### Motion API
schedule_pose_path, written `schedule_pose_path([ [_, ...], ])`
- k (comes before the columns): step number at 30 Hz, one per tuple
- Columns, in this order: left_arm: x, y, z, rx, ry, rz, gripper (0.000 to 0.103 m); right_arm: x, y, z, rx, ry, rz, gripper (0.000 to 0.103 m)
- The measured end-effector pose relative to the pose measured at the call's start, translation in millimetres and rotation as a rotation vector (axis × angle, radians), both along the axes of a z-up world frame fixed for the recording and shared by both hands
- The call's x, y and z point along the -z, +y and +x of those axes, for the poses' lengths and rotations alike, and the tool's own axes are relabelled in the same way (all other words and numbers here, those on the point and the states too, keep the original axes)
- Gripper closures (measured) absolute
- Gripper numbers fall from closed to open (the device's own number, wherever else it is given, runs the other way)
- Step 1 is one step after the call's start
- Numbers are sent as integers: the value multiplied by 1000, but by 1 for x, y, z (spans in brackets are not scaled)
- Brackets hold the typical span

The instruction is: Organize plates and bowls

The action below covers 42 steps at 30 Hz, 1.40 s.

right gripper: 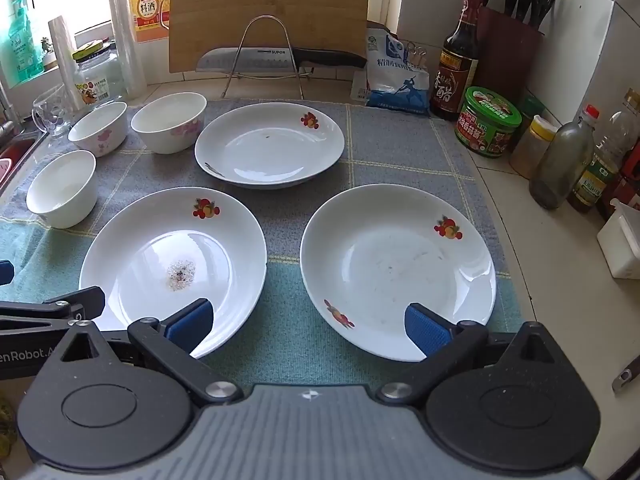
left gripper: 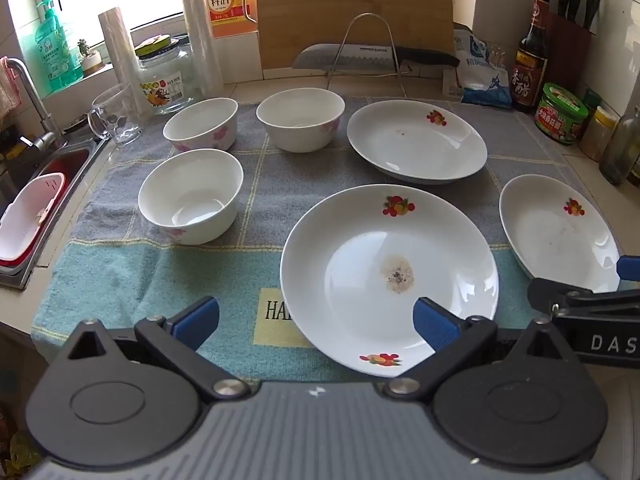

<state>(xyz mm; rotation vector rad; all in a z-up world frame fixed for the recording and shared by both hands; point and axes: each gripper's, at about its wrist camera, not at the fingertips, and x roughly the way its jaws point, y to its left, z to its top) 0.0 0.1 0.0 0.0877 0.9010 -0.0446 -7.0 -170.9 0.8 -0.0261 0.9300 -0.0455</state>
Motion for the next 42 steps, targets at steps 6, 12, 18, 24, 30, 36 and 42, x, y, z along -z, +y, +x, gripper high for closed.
schedule_pose_path([
  [6, -2, 1, -1, 0, -5, 5, 1, -1, 1, -1, -1, 2, -1, 0],
  [12, -1, 0, 1, 0, -3, 6, 1, 5, -1, 0, -3, 0, -8, 0],
  [18, -3, 0, 0, -2, -4, 5, 1, -3, 1, -1, -2, -10, -6, 0],
  [24, -3, 0, 0, -2, -3, 4, 1, 0, 1, 0, -3, -12, -7, 0],
  [30, -5, -1, 2, 0, 0, 6, 1, -3, 0, 0, -5, -12, -7, 0],
  [36, -6, -1, 2, 1, -2, 7, 1, -4, 0, 0, -5, -14, -7, 0],
  [42, -6, -1, 2, 0, -2, 6, 1, -5, 0, 0, -5, -14, -7, 0],
])
